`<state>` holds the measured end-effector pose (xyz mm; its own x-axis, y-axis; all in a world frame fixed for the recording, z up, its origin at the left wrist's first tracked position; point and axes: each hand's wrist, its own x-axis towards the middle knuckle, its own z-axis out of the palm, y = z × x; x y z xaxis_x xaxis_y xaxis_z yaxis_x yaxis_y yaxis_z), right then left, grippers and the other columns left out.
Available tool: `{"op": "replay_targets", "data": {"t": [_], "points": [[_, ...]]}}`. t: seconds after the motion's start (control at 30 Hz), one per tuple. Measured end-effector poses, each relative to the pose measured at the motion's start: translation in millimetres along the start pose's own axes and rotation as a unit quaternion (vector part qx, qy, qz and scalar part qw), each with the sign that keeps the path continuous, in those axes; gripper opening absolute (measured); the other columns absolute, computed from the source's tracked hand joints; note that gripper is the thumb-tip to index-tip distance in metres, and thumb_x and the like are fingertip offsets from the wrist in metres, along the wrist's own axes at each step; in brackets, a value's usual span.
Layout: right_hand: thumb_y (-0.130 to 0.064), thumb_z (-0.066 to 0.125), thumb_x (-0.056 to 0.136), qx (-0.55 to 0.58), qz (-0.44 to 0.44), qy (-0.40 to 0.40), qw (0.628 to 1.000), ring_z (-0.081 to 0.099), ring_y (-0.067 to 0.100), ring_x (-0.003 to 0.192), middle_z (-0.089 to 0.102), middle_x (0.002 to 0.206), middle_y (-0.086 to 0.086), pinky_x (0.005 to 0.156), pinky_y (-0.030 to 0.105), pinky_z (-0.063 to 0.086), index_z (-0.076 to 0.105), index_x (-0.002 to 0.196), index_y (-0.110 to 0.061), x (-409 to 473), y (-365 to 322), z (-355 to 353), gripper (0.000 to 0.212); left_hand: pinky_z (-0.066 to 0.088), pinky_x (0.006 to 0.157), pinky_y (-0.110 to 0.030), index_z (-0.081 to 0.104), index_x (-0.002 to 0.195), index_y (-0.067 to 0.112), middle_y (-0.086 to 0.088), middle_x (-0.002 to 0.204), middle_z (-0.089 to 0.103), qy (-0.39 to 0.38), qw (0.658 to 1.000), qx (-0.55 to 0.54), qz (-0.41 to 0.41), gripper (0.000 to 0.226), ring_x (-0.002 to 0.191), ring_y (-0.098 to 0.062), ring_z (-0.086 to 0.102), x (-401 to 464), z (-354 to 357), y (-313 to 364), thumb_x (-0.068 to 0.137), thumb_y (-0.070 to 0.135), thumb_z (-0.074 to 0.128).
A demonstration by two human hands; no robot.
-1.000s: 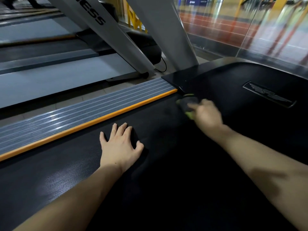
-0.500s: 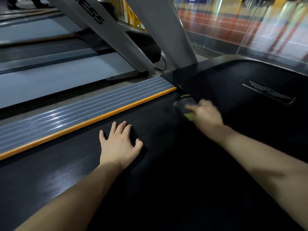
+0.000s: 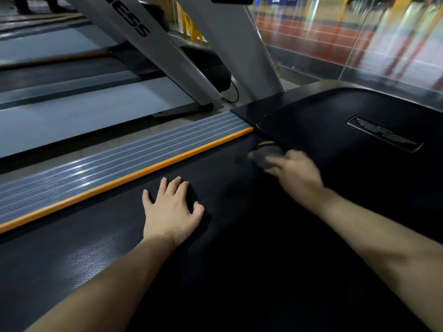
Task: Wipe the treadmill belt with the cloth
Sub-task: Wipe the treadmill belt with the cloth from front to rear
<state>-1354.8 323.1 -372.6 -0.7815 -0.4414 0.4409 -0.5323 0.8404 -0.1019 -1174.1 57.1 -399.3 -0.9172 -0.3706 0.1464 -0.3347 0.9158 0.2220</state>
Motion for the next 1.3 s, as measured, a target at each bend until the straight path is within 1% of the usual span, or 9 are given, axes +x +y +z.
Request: {"op": "replay_targets", "data": {"t": [0.17, 0.33, 0.43, 0.57, 0.67, 0.93, 1.07, 1.17, 1.3], "points": [[-0.03, 0.065, 0.088, -0.045, 0.107, 0.021, 0.993, 0.057, 0.037, 0.078, 0.057, 0.088, 0.014, 0.068, 0.04, 0.054, 0.071, 0.115, -0.031, -9, -17, -1, 0.028, 0.006, 0.121, -0.063, 0.04, 0.148, 0.027, 0.007, 0.164, 0.029, 0.0, 1.0, -0.003, 0.002, 0.069, 0.156, -0.021, 0.009, 1, 2, 1, 0.088, 0.06, 0.029], [-0.03, 0.063, 0.081, 0.095, -0.085, -0.032, 0.991, 0.054, 0.034, 0.075, 0.055, 0.084, 0.009, 0.065, 0.038, 0.048, 0.068, 0.116, -0.031, -53, -110, -1, 0.035, 0.006, 0.12, -0.063, 0.04, 0.148, 0.028, 0.007, 0.163, 0.029, 0.003, 1.0, 0.0, -0.001, 0.07, 0.156, -0.02, 0.009, 1, 3, 0, 0.087, 0.06, 0.027], [-0.035, 0.054, 0.084, 0.091, -0.149, -0.022, 0.984, 0.055, 0.033, 0.077, 0.053, 0.085, 0.007, 0.066, 0.038, 0.05, 0.068, 0.117, -0.033, -40, -85, -1, 0.036, 0.006, 0.12, -0.063, 0.04, 0.148, 0.028, 0.007, 0.164, 0.029, -0.002, 1.0, 0.002, -0.003, 0.071, 0.156, -0.02, 0.008, 0, 1, 1, 0.087, 0.061, 0.026], [-0.027, 0.069, 0.086, -0.04, 0.014, 0.02, 0.999, 0.055, 0.037, 0.079, 0.054, 0.086, 0.01, 0.066, 0.042, 0.054, 0.07, 0.116, -0.035, 1, 9, -3, 0.031, 0.006, 0.12, -0.063, 0.041, 0.146, 0.029, 0.008, 0.163, 0.03, -0.001, 1.0, 0.002, 0.0, 0.066, 0.155, -0.02, 0.01, 1, 0, 2, 0.088, 0.059, 0.029], [-0.027, 0.066, 0.087, -0.064, 0.102, 0.009, 0.993, 0.056, 0.039, 0.082, 0.058, 0.091, 0.016, 0.072, 0.043, 0.053, 0.071, 0.118, -0.028, 0, 3, -3, 0.031, 0.006, 0.12, -0.063, 0.041, 0.146, 0.028, 0.007, 0.162, 0.03, 0.0, 1.0, 0.002, -0.002, 0.066, 0.155, -0.02, 0.01, 1, 1, 2, 0.088, 0.059, 0.03], [-0.034, 0.056, 0.085, 0.089, -0.119, -0.022, 0.989, 0.055, 0.036, 0.079, 0.055, 0.09, 0.01, 0.066, 0.041, 0.051, 0.069, 0.116, -0.032, -61, -99, -14, 0.033, 0.011, 0.12, -0.06, 0.053, 0.137, 0.028, 0.005, 0.149, 0.044, 0.032, 0.999, -0.013, -0.003, 0.06, 0.148, -0.021, 0.026, -2, -1, 3, 0.087, 0.056, 0.037], [-0.033, 0.055, 0.087, -0.032, -0.011, 0.023, 0.999, 0.055, 0.038, 0.08, 0.054, 0.09, 0.011, 0.065, 0.043, 0.054, 0.071, 0.115, -0.034, -28, -5, -12, 0.032, 0.033, 0.107, -0.047, 0.064, 0.122, 0.028, 0.006, 0.125, 0.056, 0.072, 0.997, 0.013, 0.03, 0.048, 0.122, -0.022, 0.048, -6, -4, 3, 0.088, 0.049, 0.038], [-0.019, 0.07, 0.082, -0.06, 0.111, 0.035, 0.991, 0.055, 0.04, 0.078, 0.057, 0.087, 0.016, 0.066, 0.041, 0.052, 0.076, 0.107, -0.026, -27, 15, -9, 0.027, 0.037, 0.104, -0.045, 0.058, 0.131, 0.03, 0.006, 0.133, 0.055, 0.026, 0.999, 0.032, 0.036, 0.047, 0.124, -0.023, 0.049, -6, -8, 4, 0.093, 0.047, 0.037], [-0.024, 0.067, 0.083, -0.018, 0.031, 0.043, 0.998, 0.056, 0.037, 0.071, 0.058, 0.082, 0.014, 0.061, 0.038, 0.048, 0.074, 0.1, -0.027, -56, -62, -13, 0.019, 0.023, 0.117, -0.046, 0.045, 0.146, 0.03, 0.005, 0.156, 0.04, -0.029, 0.999, 0.041, 0.0, 0.051, 0.147, -0.02, 0.031, -20, -11, 17, 0.098, 0.047, 0.036]]}}
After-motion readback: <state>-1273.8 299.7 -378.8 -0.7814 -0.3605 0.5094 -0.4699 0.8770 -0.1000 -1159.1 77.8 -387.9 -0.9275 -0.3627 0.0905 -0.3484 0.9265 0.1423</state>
